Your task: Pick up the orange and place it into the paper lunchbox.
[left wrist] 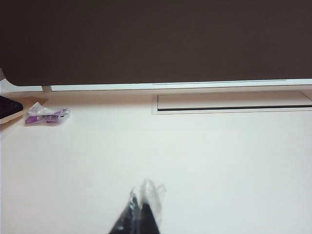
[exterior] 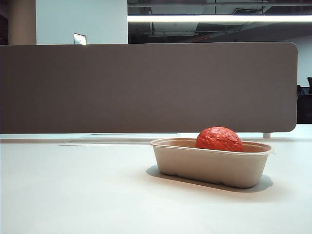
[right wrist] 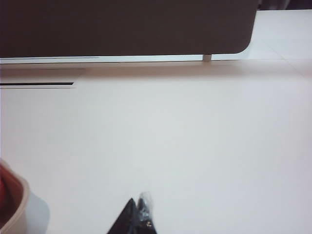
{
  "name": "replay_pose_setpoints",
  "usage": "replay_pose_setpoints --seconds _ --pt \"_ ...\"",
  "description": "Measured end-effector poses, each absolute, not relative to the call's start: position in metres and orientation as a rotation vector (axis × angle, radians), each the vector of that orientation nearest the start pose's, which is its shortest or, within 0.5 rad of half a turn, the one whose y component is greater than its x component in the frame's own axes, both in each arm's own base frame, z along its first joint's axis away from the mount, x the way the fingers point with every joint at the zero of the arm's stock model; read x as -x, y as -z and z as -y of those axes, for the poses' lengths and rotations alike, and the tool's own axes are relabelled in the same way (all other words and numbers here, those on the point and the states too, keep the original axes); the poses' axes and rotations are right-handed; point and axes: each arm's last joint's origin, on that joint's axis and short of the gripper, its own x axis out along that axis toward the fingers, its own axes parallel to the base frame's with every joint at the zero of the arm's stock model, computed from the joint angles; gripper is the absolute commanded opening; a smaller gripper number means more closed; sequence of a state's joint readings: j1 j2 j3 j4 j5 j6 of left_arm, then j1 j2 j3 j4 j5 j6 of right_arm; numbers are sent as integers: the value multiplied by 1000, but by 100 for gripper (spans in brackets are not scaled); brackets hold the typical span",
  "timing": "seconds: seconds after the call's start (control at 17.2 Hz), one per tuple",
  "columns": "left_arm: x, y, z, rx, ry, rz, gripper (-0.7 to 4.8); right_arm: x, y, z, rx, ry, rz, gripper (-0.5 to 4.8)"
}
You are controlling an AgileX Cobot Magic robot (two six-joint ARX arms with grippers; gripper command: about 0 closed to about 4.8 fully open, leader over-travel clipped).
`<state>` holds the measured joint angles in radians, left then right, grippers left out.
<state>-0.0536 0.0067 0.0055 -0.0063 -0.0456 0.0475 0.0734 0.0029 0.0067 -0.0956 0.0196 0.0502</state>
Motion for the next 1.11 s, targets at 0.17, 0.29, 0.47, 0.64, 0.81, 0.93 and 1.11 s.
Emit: replay_pose_setpoints --seconds 0.17,0.29,0.47,0.64,0.81,0.93,1.11 --pt "-98 -164 4 -48 8 -7 2 -97 -156 -6 -46 -28 -91 -8" --pt "-98 -164 4 -48 8 -8 2 -97 -158 -6 -47 -19 -76 -8" --pt "-98 -164 4 -48 8 -7 2 -97 -159 -5 -48 -15 -63 -8" --pt "-98 -164 4 -48 8 -7 2 -97 -159 -5 -47 -14 -63 -8" --pt "-98 -164 4 -48 8 -7 2 -97 -159 -5 -48 -14 -63 -7" --pt "-98 -164 4 -48 9 -7 2 -97 -159 -5 -48 -14 -63 -8" --pt "-98 -164 4 -48 8 -7 2 -97 -159 -5 -48 -14 -63 -8"
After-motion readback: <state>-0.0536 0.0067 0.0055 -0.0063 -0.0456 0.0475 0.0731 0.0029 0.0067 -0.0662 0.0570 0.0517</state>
